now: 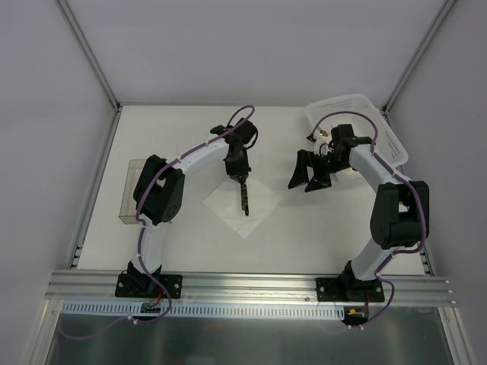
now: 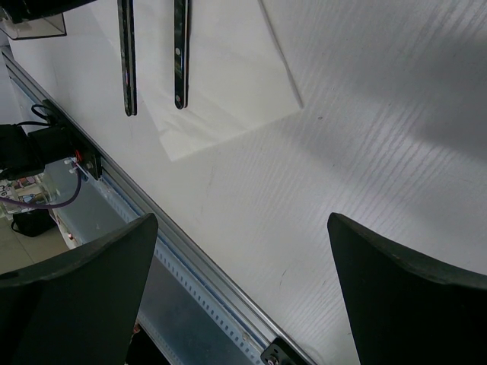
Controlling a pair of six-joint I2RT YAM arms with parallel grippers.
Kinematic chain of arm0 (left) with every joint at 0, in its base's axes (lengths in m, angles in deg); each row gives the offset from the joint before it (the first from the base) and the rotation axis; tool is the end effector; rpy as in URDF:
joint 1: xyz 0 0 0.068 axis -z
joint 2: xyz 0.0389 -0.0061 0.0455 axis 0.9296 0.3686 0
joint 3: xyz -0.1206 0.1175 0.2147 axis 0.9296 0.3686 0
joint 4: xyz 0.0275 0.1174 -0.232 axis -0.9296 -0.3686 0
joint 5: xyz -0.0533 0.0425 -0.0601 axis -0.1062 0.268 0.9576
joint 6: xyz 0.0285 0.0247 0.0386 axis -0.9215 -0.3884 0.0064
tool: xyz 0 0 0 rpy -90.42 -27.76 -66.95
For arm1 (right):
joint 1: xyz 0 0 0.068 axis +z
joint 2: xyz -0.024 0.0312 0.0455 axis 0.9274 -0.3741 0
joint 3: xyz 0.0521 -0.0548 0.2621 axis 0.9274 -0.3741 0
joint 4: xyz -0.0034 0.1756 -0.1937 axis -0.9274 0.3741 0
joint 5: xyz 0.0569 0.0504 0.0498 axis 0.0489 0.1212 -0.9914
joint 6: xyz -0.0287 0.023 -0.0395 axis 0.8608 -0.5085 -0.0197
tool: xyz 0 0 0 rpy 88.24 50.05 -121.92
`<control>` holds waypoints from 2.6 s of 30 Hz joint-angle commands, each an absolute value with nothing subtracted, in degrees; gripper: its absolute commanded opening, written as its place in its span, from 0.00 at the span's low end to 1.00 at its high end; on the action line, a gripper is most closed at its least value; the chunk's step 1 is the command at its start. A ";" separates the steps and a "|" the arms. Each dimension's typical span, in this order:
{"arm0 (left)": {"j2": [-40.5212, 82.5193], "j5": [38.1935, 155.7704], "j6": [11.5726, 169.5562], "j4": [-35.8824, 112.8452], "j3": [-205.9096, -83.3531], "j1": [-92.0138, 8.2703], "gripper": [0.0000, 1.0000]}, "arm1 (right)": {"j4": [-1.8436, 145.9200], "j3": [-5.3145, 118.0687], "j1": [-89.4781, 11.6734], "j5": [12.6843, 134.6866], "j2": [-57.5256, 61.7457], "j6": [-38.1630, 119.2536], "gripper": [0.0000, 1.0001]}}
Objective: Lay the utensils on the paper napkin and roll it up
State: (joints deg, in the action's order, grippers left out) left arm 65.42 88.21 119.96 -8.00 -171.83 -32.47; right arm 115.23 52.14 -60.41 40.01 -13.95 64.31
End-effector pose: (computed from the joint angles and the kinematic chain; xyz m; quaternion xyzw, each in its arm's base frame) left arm 0.3634 -0.2626 0.2139 -0.0441 0.9750 -0.1319 0.1733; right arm 0.3286 0.0678 0.2287 -0.2572 0.8864 0.3325 0.1939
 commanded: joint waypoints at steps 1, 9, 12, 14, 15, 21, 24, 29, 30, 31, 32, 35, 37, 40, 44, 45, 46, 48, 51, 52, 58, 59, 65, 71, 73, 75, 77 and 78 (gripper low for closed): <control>63.72 86.71 119.69 -9.41 -171.08 -32.42 0.00 | 115.56 52.29 -60.73 38.52 -13.23 65.20 0.99; 65.03 84.15 117.13 -8.80 -170.46 -32.42 0.00 | 115.56 51.93 -61.08 38.61 -13.22 65.47 0.99; 65.21 83.54 117.13 -8.45 -169.85 -32.34 0.00 | 115.65 52.02 -61.09 38.52 -13.31 65.38 0.99; 65.56 83.54 117.13 -8.27 -169.58 -32.34 0.00 | 115.65 51.93 -61.09 38.44 -13.40 65.47 0.99; 65.91 83.71 117.22 -7.92 -169.15 -32.42 0.00 | 115.56 51.85 -61.09 38.52 -13.49 65.47 0.99; 66.44 83.89 117.66 -6.69 -168.09 -32.34 0.00 | 115.56 51.85 -61.17 38.61 -13.58 65.55 0.99; 66.79 84.32 117.66 -6.34 -168.09 -32.42 0.00 | 115.65 51.85 -61.17 38.44 -13.75 65.47 0.99; 67.23 85.20 118.36 -5.55 -167.82 -32.42 0.00 | 115.56 51.76 -61.17 38.52 -13.84 65.47 0.99; 67.49 85.38 118.45 -5.37 -167.82 -32.42 0.00 | 115.56 51.76 -61.17 38.52 -13.75 65.47 0.99; 67.58 85.47 118.45 -5.28 -167.82 -32.42 0.00 | 115.56 51.76 -61.17 38.52 -13.84 65.47 0.99; 67.76 85.73 118.53 -5.11 -167.82 -32.42 0.00 | 115.56 51.76 -61.26 38.52 -13.84 65.47 0.99; 67.85 85.73 118.62 -4.93 -167.91 -32.34 0.00 | 115.65 51.67 -61.26 38.61 -13.93 65.55 0.99; 68.02 85.64 118.71 -4.76 -167.91 -32.42 0.00 | 115.65 51.67 -61.26 38.52 -13.93 65.55 0.99; 68.38 86.17 118.71 -4.58 -168.09 -32.42 0.00 | 115.65 51.67 -61.26 38.44 -14.02 65.55 0.99; 68.55 86.35 118.80 -4.23 -168.18 -32.42 0.01 | 115.56 51.49 -61.26 38.70 -14.19 65.64 0.99; 68.46 86.43 118.80 -4.31 -168.18 -32.42 0.01 | 115.56 51.49 -61.26 38.70 -14.28 65.55 0.99; 68.46 86.44 118.80 -4.32 -168.26 -32.42 0.01 | 115.56 51.49 -61.26 38.70 -14.37 65.55 0.99; 68.55 86.52 118.71 -4.23 -168.18 -32.42 0.03 | 115.65 51.58 -61.35 38.70 -14.45 65.55 0.99; 68.64 86.70 118.71 -4.14 -168.35 -32.42 0.07 | 115.56 51.67 -61.26 38.70 -14.46 65.55 0.99; 68.73 86.87 118.71 -4.14 -168.35 -32.42 0.09 | 115.56 51.58 -61.26 38.70 -14.54 65.47 0.99; 68.55 87.23 119.41 -4.14 -168.26 -32.42 0.21 | 115.65 51.67 -61.26 38.52 -14.72 65.38 0.99; 68.55 87.23 119.50 -4.05 -168.26 -32.42 0.22 | 115.65 51.67 -61.35 38.52 -14.72 65.38 0.99; 67.50 87.66 119.68 -4.14 -167.91 -32.42 0.30 | 115.56 51.67 -61.26 38.52 -14.54 65.38 0.99; 61.88 88.02 120.03 -4.14 -166.60 -32.42 0.30 | 115.65 51.76 -61.26 38.00 -14.28 65.20 0.99; 58.11 87.23 119.85 -4.23 -164.94 -32.34 0.29 | 115.56 51.76 -61.26 37.73 -14.11 65.20 0.99; 55.29 86.70 119.24 -4.14 -163.26 -32.42 0.27 | 115.65 51.76 -61.09 37.30 -13.93 65.03 0.99; 51.34 86.61 117.57 -4.14 -160.28 -32.34 0.27 | 115.22 51.93 -60.74 37.38 -13.93 64.59 0.99; 48.54 86.35 117.13 -4.05 -159.13 -32.25 0.27 | 114.95 52.02 -59.95 37.90 -14.02 64.33 0.99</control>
